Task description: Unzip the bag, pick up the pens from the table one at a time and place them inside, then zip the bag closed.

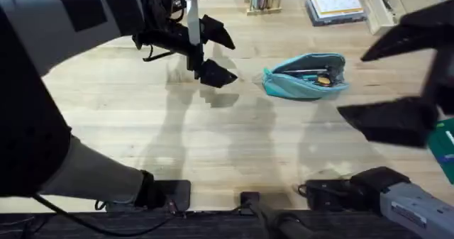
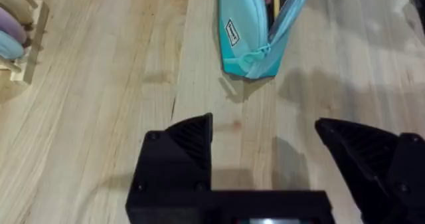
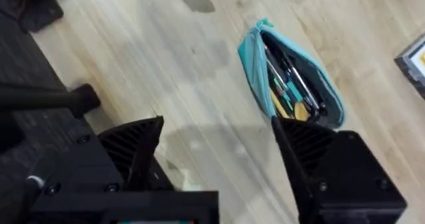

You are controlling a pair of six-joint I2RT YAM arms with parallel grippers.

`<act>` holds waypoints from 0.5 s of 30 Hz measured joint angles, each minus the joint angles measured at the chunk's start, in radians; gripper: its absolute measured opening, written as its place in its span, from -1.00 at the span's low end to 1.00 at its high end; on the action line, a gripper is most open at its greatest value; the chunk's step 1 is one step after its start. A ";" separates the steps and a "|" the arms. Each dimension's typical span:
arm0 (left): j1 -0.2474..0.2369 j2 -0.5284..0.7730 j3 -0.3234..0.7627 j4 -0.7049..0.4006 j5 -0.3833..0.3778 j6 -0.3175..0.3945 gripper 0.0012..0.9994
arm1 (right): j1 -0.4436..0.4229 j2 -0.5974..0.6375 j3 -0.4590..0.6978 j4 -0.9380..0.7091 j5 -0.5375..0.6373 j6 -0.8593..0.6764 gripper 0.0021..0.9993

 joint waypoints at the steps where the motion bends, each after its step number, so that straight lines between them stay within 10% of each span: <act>1: 0.002 0.001 0.000 0.002 0.000 0.001 0.89 | 0.000 0.020 0.000 0.009 -0.007 0.004 1.00; 15: 0.057 0.002 0.000 0.011 0.000 0.004 0.90 | 0.002 0.406 0.000 0.127 -0.085 0.167 1.00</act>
